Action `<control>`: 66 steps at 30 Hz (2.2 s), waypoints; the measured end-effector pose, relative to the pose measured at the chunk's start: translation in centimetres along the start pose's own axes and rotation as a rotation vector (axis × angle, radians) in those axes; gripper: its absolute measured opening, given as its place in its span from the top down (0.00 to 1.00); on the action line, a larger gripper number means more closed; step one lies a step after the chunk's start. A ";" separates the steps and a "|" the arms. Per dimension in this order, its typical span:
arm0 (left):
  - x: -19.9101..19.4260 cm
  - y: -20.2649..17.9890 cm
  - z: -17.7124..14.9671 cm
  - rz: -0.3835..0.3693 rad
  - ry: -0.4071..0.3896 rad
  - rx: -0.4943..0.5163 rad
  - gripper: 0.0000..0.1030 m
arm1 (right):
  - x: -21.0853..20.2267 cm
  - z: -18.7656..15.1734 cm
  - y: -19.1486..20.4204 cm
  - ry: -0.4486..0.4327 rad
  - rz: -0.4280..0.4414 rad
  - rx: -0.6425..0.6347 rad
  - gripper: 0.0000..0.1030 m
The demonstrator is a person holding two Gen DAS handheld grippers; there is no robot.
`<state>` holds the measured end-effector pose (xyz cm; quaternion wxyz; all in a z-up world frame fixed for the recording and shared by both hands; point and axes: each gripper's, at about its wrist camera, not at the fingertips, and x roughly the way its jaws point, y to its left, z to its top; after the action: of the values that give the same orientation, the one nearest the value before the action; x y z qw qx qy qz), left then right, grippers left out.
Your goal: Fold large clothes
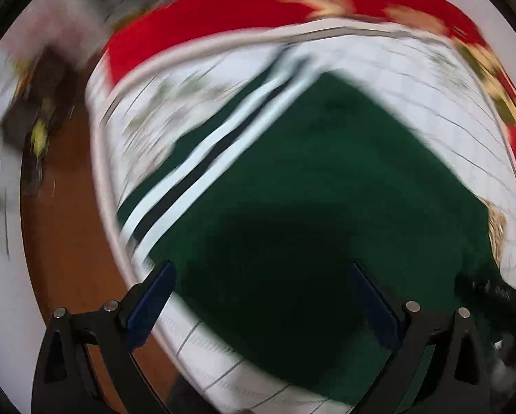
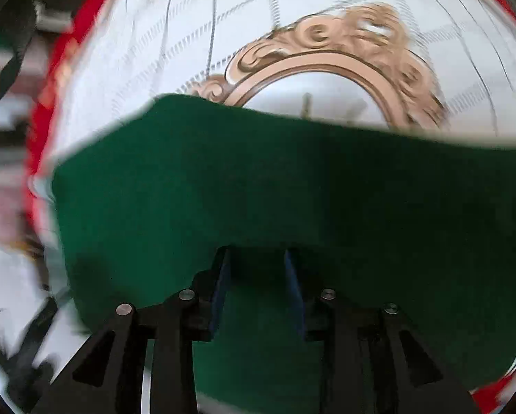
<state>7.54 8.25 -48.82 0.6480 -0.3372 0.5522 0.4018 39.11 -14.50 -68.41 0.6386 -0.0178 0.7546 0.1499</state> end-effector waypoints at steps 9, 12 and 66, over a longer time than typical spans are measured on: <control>5.6 6.8 -0.6 -0.201 0.062 -0.340 0.03 | -2.8 0.8 -0.8 0.052 0.088 0.084 0.65; 6.7 6.8 0.4 -0.252 -0.010 -0.379 0.15 | -3.8 -0.7 -2.4 0.055 0.168 0.149 0.58; -12.3 -6.1 5.6 -0.399 -0.640 0.341 0.81 | 3.8 -12.5 -17.1 0.062 0.185 0.453 0.31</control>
<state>14.67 8.64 -35.78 0.8988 -0.1834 0.3053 0.2556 30.14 -33.28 -73.84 0.5863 0.1905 0.7866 0.0340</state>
